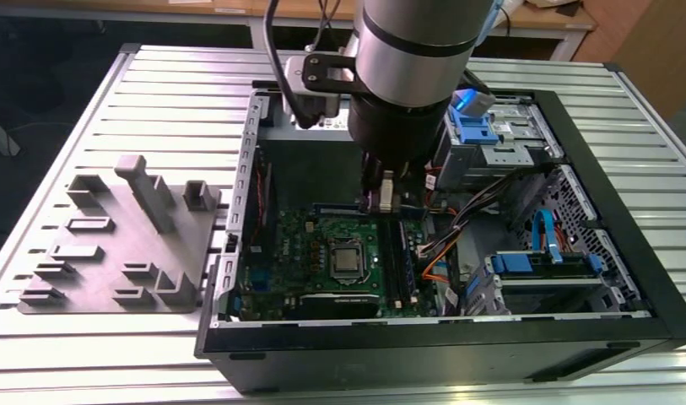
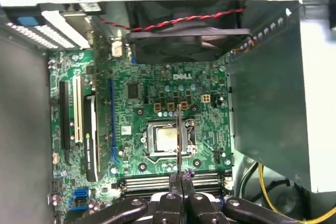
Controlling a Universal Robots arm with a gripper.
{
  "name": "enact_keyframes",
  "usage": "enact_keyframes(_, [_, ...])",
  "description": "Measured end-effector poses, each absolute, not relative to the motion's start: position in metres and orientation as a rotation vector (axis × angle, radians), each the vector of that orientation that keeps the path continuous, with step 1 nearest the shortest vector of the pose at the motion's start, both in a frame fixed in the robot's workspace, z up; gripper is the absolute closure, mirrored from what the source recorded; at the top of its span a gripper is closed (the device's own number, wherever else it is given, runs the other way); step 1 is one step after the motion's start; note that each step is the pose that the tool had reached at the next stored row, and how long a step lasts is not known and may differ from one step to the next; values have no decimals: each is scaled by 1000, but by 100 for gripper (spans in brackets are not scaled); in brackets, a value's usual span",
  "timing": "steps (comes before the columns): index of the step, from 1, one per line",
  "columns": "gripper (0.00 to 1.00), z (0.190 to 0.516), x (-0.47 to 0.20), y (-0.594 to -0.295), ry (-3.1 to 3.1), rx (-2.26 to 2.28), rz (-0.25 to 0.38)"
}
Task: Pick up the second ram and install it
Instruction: 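Insert the second ram into the second slot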
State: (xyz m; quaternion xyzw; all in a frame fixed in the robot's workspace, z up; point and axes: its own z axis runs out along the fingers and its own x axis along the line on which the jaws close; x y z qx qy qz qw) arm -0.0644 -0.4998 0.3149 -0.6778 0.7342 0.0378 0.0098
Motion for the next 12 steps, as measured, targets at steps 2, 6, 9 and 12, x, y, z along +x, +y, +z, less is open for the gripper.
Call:
enact_keyframes(2, [92, 315, -64, -500, 2325, -2079, 118])
enact_keyframes(6, [92, 314, -64, -500, 2394, -1995, 116])
enact_keyframes(9, [92, 314, -64, -500, 2445, -1928, 115])
enact_keyframes(12, [92, 314, -64, -500, 2494, -1861, 114])
